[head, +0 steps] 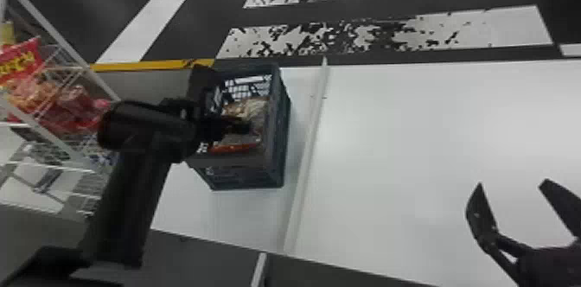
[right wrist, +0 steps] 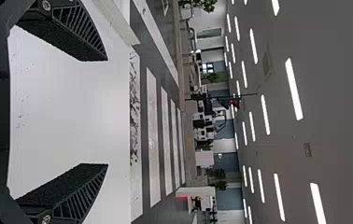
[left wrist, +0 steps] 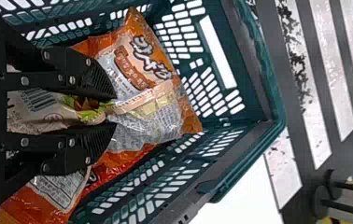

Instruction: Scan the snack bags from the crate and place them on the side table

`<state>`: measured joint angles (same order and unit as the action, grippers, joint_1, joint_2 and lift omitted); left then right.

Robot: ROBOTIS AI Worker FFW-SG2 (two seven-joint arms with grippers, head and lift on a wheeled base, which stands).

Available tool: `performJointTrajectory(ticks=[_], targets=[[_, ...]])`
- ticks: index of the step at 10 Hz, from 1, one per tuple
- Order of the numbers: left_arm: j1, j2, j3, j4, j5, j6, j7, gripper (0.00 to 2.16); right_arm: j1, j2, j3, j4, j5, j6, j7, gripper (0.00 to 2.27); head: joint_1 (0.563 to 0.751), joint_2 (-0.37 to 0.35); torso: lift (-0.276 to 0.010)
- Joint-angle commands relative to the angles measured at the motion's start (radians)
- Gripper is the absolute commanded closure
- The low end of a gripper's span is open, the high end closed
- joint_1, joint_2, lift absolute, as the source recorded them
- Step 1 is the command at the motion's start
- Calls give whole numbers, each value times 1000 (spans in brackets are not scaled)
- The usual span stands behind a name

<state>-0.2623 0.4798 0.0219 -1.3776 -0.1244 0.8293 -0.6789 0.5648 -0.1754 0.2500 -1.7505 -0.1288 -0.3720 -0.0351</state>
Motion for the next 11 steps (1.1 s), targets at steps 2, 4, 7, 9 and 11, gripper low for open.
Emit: performJointTrajectory(ticks=[2, 4, 7, 9, 11], targets=[[18, 13, 105, -37, 135, 14, -36, 2135, 3, 1, 2, 0, 0, -3, 0, 73, 695, 333, -81], [31, 20, 161, -41, 209, 17, -88, 2135, 6, 1, 3, -1, 0, -3, 0, 73, 695, 336, -81], [86, 34, 266, -113, 304, 44, -123, 2135, 7, 1, 8, -4, 0, -6, 0, 76, 695, 341, -81], [127, 36, 342, -181, 388, 60, -123, 2135, 9, 1, 9, -7, 3, -6, 0, 76, 695, 350, -81], [193, 28, 414, -297, 482, 100, -97, 2135, 10, 1, 14, -12, 5, -6, 0, 76, 695, 350, -81]])
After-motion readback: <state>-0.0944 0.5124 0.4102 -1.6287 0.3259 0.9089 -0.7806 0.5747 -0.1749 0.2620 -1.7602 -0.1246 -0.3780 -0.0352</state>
